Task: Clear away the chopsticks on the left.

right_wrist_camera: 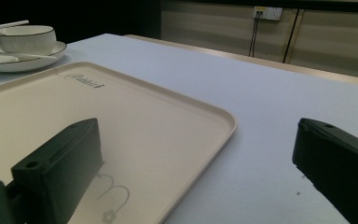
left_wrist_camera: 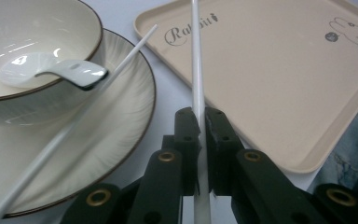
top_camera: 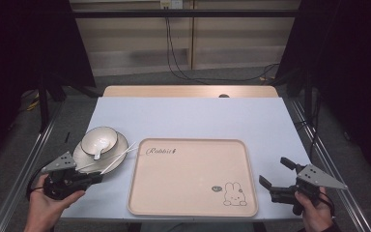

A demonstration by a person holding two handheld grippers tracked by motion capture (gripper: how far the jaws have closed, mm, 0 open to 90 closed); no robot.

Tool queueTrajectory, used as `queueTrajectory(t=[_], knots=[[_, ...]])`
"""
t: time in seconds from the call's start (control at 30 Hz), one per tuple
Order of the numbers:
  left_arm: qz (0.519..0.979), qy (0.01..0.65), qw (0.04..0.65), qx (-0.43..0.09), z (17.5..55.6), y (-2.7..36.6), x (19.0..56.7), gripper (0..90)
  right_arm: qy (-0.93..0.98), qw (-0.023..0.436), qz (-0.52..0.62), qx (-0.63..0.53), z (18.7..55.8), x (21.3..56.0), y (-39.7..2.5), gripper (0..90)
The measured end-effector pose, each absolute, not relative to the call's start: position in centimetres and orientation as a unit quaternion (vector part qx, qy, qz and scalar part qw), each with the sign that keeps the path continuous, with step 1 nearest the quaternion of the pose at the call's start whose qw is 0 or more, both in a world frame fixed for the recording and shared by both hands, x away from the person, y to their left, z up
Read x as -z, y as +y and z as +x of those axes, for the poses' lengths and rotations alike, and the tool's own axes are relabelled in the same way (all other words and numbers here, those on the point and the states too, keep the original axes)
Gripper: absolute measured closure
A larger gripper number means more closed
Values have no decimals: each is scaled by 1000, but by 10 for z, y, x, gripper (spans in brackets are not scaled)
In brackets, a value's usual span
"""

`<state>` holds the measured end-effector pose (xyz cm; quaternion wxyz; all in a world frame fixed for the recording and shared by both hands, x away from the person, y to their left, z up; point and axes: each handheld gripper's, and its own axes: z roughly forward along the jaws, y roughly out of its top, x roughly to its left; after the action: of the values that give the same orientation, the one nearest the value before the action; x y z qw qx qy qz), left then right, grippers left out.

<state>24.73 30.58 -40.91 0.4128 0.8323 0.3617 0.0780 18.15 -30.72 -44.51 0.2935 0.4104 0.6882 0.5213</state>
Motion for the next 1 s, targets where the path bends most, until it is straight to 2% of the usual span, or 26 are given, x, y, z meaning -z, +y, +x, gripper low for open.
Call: queueTrajectory(t=[0.1,0.4,0.77,1.0], knots=[[831,380,398,-82,240,295,407,847,688,292,411,-522,182,445,-307,7],[812,407,411,-73,228,260,401,846,687,292,411,-523,182,445,-306,7],[804,428,411,-41,239,215,413,846,688,292,410,-523,183,445,-305,8],[779,485,395,-44,246,198,425,846,690,290,406,-524,183,445,-305,8]])
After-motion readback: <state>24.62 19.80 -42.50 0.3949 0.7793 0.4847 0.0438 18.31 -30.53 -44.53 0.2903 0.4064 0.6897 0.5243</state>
